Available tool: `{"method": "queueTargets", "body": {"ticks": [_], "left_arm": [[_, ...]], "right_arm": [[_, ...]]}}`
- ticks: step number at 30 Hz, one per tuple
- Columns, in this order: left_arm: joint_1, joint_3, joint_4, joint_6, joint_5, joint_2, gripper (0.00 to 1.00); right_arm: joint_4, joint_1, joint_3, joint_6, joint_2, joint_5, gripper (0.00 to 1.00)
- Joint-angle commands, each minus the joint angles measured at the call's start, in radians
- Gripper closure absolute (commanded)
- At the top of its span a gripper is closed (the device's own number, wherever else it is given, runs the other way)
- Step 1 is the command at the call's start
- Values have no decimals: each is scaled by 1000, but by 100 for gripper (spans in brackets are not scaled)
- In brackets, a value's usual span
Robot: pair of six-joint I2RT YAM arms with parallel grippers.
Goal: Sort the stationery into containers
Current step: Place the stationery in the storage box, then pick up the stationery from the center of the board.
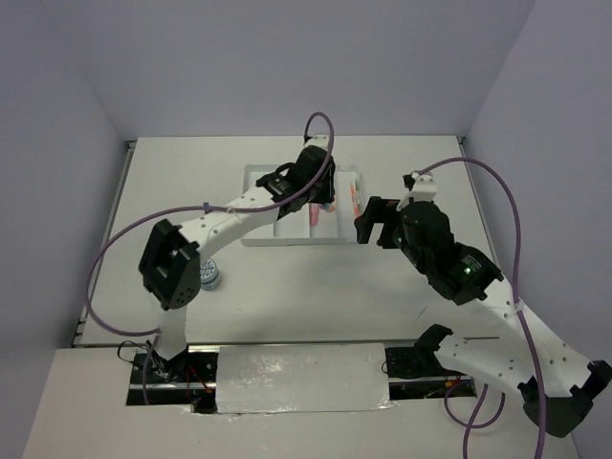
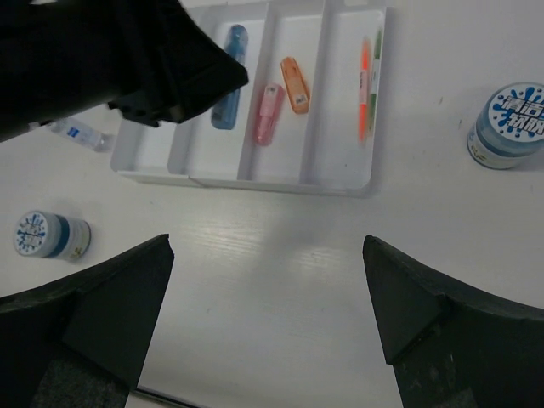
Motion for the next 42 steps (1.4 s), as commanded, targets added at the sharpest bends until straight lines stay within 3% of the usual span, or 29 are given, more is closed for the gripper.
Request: {"method": "queueTargets", "body": {"ticks": [1, 6, 11, 12, 13, 16, 17, 22, 29, 31, 33, 37, 39, 42], "left_arm": [[32, 183, -41, 27, -11, 153, 78], [81, 317, -79, 14, 32, 321, 72], [112, 317, -73, -26, 54, 367, 54], [118, 305, -67, -28, 61, 367, 49], [119, 300, -58, -29, 75, 366, 34], [121, 296, -62, -26, 86, 355, 3], [121, 291, -62, -25, 89, 335, 1], [121, 199, -26, -23, 58, 187, 1], [122, 75, -273, -14, -153, -221, 1], [125, 57, -367, -3, -173, -292, 1], [127, -9, -474, 4, -196, -402, 1], [136, -244, -432, 6, -128, -721, 1], [138, -334, -443, 10, -120, -804, 1], [142, -416, -487, 41, -124, -922, 1]], "right_arm": [[-14, -2, 11, 40, -54, 57, 0], [-61, -5, 6, 20, -78, 71, 0], [-54, -7, -15, 8, -100, 69, 0], [-56, -7, -14, 8, -95, 66, 0], [-51, -7, -14, 5, -92, 63, 0], [-39, -7, -17, 1, -72, 52, 0], [-36, -7, -20, 1, -65, 51, 0], [-7, -29, -26, -2, 0, 29, 0], [19, -318, 25, -63, 199, -122, 0], [22, -388, 61, -87, 263, -103, 0], [22, -462, 84, -95, 383, -63, 0], [65, -551, 158, -112, 570, -76, 0], [91, -563, 179, -115, 642, -18, 0], [131, -600, 209, -126, 704, -50, 0]]}}
